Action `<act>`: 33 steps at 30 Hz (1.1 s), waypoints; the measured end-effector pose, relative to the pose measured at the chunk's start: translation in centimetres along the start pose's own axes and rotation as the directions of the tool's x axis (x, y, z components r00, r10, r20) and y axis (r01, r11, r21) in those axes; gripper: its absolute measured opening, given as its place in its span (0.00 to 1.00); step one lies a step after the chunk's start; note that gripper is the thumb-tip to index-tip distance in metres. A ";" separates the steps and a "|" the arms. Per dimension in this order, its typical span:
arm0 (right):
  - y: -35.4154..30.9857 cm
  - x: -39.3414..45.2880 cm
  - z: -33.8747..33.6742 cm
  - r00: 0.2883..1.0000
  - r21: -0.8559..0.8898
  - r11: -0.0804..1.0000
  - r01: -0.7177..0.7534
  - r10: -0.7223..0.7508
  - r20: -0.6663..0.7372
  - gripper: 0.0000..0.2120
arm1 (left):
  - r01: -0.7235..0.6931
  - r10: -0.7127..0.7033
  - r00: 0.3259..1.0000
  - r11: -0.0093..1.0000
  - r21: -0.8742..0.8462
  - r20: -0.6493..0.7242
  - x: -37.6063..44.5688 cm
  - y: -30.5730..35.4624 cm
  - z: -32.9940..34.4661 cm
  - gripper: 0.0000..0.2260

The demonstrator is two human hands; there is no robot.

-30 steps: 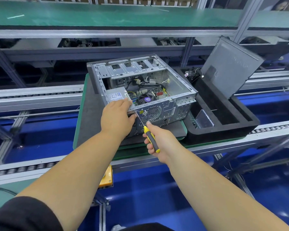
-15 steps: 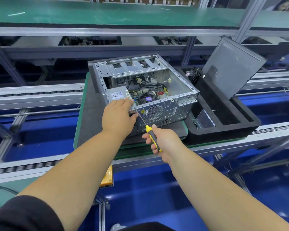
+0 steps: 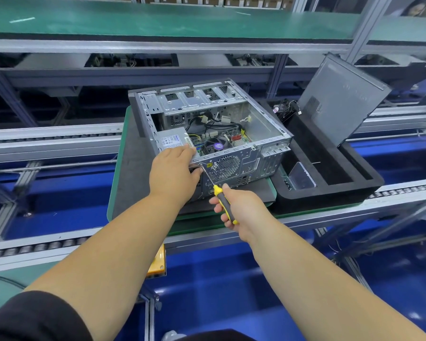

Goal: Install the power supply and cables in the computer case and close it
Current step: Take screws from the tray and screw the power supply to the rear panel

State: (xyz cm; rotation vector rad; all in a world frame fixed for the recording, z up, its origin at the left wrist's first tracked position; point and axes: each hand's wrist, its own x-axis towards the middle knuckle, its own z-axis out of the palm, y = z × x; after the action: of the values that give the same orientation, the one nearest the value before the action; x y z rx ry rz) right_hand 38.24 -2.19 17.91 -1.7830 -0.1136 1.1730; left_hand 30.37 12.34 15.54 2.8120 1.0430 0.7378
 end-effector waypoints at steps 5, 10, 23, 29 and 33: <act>0.4 -0.1 -0.1 1.000 0.152 0.988 0.002 -0.005 0.016 0.18 | -0.009 0.009 1.000 1.000 0.003 -0.004 0.0 0.0 -0.1 0.21; 0.3 0.0 -0.4 0.999 0.090 0.995 0.040 -0.038 -0.021 0.14 | -0.007 0.007 1.000 1.000 0.007 -0.005 0.0 0.0 0.0 0.21; 0.6 0.0 -0.3 0.999 0.096 0.995 0.041 -0.040 -0.012 0.13 | 0.002 -0.002 1.000 1.000 0.003 -0.007 0.0 -0.1 0.3 0.21; 0.5 0.3 -0.3 0.998 0.007 0.999 0.052 -0.052 -0.044 0.14 | 0.017 -0.017 1.000 1.000 -0.001 -0.001 0.1 -0.1 0.4 0.21; 0.7 0.8 -0.1 0.999 -0.023 1.000 0.010 -0.011 -0.048 0.21 | 0.012 -0.012 1.000 1.000 -0.007 -0.022 -0.1 -0.1 0.4 0.21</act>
State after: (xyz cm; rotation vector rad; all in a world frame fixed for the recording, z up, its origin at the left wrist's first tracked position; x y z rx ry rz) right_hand 38.48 -2.19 16.91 -1.8277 -0.1087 1.1241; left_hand 30.44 12.38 15.12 2.7953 1.0577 0.7708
